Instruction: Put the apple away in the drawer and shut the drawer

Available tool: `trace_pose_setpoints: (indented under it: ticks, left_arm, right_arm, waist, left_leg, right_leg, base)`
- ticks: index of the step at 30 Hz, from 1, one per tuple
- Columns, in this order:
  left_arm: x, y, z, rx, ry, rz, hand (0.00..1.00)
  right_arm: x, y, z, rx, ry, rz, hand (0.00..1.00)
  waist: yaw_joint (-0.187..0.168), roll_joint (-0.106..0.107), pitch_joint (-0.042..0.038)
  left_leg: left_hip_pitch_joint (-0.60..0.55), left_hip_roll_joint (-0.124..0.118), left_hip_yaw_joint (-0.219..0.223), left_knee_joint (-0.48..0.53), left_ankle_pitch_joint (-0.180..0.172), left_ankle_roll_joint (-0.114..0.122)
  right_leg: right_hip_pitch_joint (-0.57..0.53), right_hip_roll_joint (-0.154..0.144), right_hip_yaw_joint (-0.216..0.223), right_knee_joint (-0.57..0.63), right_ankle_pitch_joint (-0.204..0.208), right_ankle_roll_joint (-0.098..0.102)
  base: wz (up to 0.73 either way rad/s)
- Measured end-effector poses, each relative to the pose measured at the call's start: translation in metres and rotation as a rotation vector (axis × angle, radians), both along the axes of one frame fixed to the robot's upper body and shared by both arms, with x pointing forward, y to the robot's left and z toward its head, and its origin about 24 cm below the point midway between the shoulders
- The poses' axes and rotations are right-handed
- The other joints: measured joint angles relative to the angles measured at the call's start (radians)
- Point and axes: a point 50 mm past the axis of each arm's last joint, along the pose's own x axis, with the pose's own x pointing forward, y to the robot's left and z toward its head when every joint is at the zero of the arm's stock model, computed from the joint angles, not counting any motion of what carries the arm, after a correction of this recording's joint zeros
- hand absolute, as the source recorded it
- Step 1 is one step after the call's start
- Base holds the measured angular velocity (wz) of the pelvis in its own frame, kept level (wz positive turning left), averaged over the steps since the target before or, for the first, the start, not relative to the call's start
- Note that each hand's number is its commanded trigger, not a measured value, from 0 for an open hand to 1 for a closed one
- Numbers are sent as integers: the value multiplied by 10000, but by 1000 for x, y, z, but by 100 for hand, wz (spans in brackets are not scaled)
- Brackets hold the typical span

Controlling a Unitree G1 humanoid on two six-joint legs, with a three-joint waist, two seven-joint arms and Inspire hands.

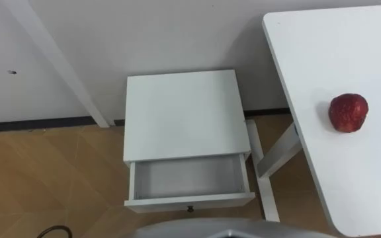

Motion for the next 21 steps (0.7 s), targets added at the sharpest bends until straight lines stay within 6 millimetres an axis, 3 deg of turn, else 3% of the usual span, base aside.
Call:
trace_pose_setpoints:
  ticks: [11,16,21]
  left_arm:
    - [-2,0,0,28,40,28,0]
    - [-5,-4,-1,183,92,154,0]
    - [-16,-3,0,466,162,895,0]
  right_arm:
    - [4,0,0,-18,-194,-404,0]
    - [1,0,0,-503,-523,-2240,0]
    - [-12,-1,1,-1451,-1143,-6741,0]
  waist:
    - [28,-8,1]
    - [-8,9,-13]
    - [-85,14,-18]
  left_leg:
    - [-8,-2,-6,-15,-1,0]
    - [4,-7,0,-74,0,-1]
    - [326,3,120,-311,5,-6]
  right_leg:
    - [-12,0,8,-10,0,0]
    - [-32,-8,-1,-8,0,1]
    - [127,19,335,-24,0,1]
  base:
    - [0]
    - [0]
    - [-8]
